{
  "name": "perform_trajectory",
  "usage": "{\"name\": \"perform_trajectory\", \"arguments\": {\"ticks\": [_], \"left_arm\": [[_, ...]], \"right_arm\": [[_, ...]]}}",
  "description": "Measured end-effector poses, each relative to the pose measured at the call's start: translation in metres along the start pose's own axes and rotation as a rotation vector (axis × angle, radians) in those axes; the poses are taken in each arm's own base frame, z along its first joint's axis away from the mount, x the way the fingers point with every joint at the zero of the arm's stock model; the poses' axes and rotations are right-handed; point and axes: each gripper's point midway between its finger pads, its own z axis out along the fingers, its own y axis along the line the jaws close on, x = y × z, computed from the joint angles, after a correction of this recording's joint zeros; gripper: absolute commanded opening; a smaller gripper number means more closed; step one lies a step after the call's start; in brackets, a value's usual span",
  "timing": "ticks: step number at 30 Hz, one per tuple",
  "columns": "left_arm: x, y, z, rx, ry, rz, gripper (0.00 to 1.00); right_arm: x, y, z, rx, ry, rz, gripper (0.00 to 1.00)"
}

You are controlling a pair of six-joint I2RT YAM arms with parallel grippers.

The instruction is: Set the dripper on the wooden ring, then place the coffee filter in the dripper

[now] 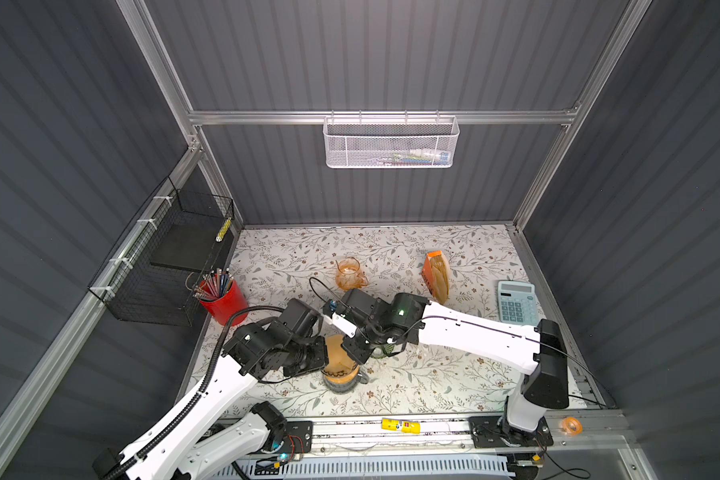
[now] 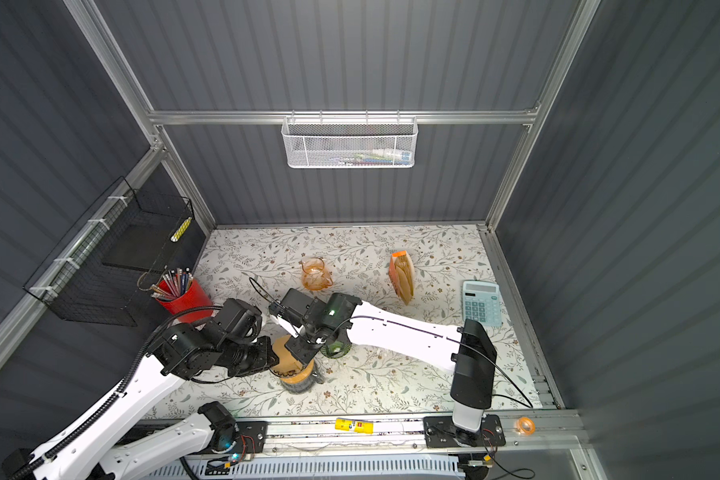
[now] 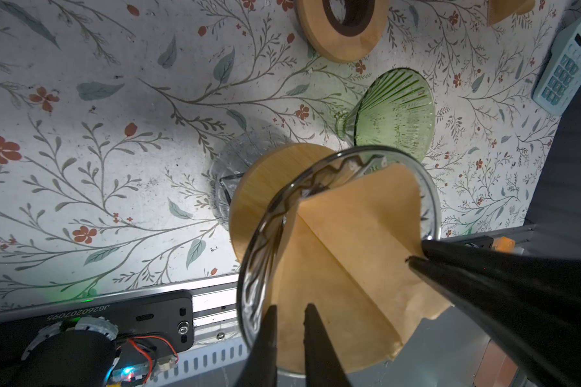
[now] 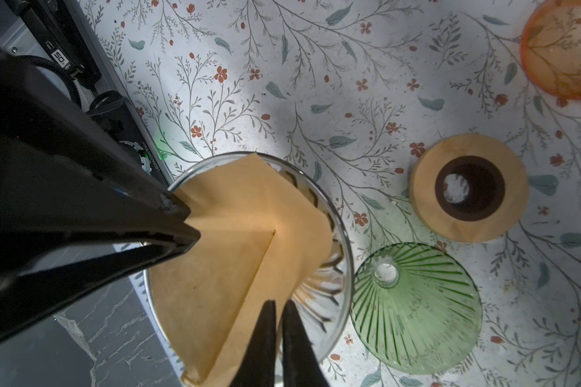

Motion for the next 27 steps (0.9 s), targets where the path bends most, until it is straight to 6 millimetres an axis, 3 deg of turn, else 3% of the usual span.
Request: {"name": "perform_trajectory", "arguments": {"ticks": [27], "left_arm": [[-0.003, 0.0, 0.005, 0.002, -0.011, 0.002, 0.17]], "right_arm": [[0.001, -0.014, 0.009, 0.042, -0.013, 0.037, 0.11]]}}
